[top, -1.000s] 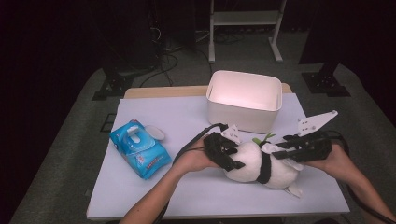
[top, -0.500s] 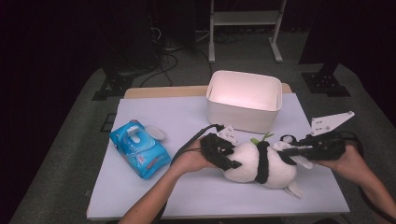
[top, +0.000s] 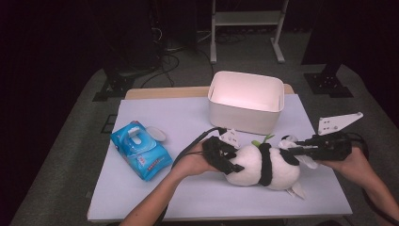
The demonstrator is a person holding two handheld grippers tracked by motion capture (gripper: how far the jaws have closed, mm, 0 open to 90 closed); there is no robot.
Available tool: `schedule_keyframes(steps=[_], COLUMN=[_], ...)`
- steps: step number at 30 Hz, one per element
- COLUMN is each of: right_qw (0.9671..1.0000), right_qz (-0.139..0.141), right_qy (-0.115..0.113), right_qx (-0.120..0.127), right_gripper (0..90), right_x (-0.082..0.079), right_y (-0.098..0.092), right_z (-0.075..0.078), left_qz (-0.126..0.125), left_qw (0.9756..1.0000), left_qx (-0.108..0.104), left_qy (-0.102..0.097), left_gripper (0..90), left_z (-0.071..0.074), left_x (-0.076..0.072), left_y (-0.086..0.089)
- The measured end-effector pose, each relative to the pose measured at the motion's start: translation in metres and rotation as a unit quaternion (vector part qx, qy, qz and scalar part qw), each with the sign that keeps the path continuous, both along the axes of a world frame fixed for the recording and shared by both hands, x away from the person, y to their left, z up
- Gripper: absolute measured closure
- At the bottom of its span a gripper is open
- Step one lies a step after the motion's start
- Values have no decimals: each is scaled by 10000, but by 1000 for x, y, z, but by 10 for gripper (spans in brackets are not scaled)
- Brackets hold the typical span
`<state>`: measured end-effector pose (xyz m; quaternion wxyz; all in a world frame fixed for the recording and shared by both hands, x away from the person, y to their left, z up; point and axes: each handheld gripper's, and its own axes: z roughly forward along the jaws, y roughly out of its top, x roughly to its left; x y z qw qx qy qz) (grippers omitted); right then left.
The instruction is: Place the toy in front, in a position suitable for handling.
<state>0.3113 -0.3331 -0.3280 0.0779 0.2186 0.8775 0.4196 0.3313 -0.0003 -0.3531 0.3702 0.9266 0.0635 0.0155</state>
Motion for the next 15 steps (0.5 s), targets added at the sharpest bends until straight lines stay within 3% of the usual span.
schedule_keyframes(steps=[8, 15], right_qw=[9992, 9995], right_qz=[341, 270], right_qy=[47, 79], right_qx=[186, 116], right_gripper=[772, 773], right_x=[-6, -11], right_y=[14, 4], right_z=[-1, -1], left_qz=[64, 44], left_qw=[9999, 10000], left_qx=[70, 55], left_qy=[-60, -46], left_gripper=[415, 418], left_z=[0, 0], left_x=[1, 1], left_y=[0, 1])
